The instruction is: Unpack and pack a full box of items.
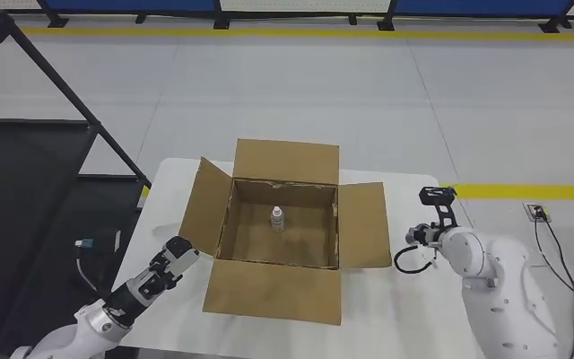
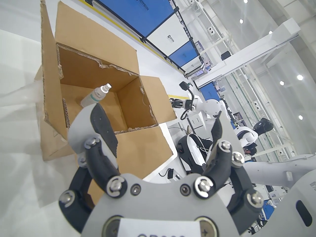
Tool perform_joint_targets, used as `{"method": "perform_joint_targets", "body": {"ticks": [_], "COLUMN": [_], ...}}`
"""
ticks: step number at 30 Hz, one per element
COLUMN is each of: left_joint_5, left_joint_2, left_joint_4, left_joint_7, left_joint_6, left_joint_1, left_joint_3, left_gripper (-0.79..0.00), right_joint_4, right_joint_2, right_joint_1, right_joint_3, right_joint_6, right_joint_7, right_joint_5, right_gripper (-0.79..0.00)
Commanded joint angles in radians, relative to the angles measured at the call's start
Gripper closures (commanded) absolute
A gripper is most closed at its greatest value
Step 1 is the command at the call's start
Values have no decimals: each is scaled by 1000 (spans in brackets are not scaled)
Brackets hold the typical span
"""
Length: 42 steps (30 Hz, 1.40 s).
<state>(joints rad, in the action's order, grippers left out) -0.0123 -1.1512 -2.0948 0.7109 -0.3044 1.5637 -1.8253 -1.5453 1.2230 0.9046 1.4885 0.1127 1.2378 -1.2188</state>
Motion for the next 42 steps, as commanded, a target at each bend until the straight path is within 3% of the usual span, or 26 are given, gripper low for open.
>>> {"method": "perform_joint_targets", "body": {"ticks": [1, 7, 9, 11, 12, 13, 16, 19, 23, 26, 29, 32, 37, 42], "left_joint_5": [-4, -15, -17, -19, -19, -19, -18, -11, 2, 6, 11, 25, 60, 104], "left_joint_2": [1, 5, 6, 8, 8, 9, 11, 14, 17, 20, 22, 24, 27, 28], "left_joint_4": [-4, -10, -11, -14, -14, -14, -11, -6, 5, 8, 10, 14, 25, 51], "left_joint_7": [-3, -10, -14, -17, -18, -19, -22, -22, -21, -20, -25, -32, -57, -81], "left_joint_6": [2, 12, 13, 15, 16, 17, 18, 18, 16, 20, 20, 18, 4, -3], "left_joint_1": [0, -5, -6, -7, -8, -10, -13, -15, -19, -25, -29, -28, -14, 8], "left_joint_3": [5, 19, 22, 23, 23, 22, 18, 12, 4, -2, -14, -30, -72, -129], "left_gripper": [-785, -785, -785, -785, -785, -785, -785, -785, -785, -785, -785, -785, -785, -785], "right_joint_4": [62, 148, 167, 185, 194, 203, 224, 232, 200, 129, -49, -260, -441, -342], "right_joint_2": [1, 1, 1, 2, 2, 2, 1, -1, -5, -8, -8, -5, 6, 34], "right_joint_1": [-32, -76, -85, -93, -97, -100, -107, -109, -97, -72, -6, 81, 113, -45], "right_joint_3": [-15, -41, -49, -56, -58, -58, -56, -50, -37, -7, 32, 33, -92, -323], "right_joint_6": [-27, -50, -52, -53, -52, -55, -61, -63, -49, 20, 153, 200, 104, -35], "right_joint_7": [1, 2, -2, -5, -7, -7, -17, -25, -34, -69, -176, -274, -377, -373], "right_joint_5": [8, 1, 3, 5, 10, 17, 29, 41, 44, 29, -2, 1, 28, 106], "right_gripper": [0, -6, -197, -197, -246, -360, -508, -776, -785, -785, -785, -785, -785, -785]}}
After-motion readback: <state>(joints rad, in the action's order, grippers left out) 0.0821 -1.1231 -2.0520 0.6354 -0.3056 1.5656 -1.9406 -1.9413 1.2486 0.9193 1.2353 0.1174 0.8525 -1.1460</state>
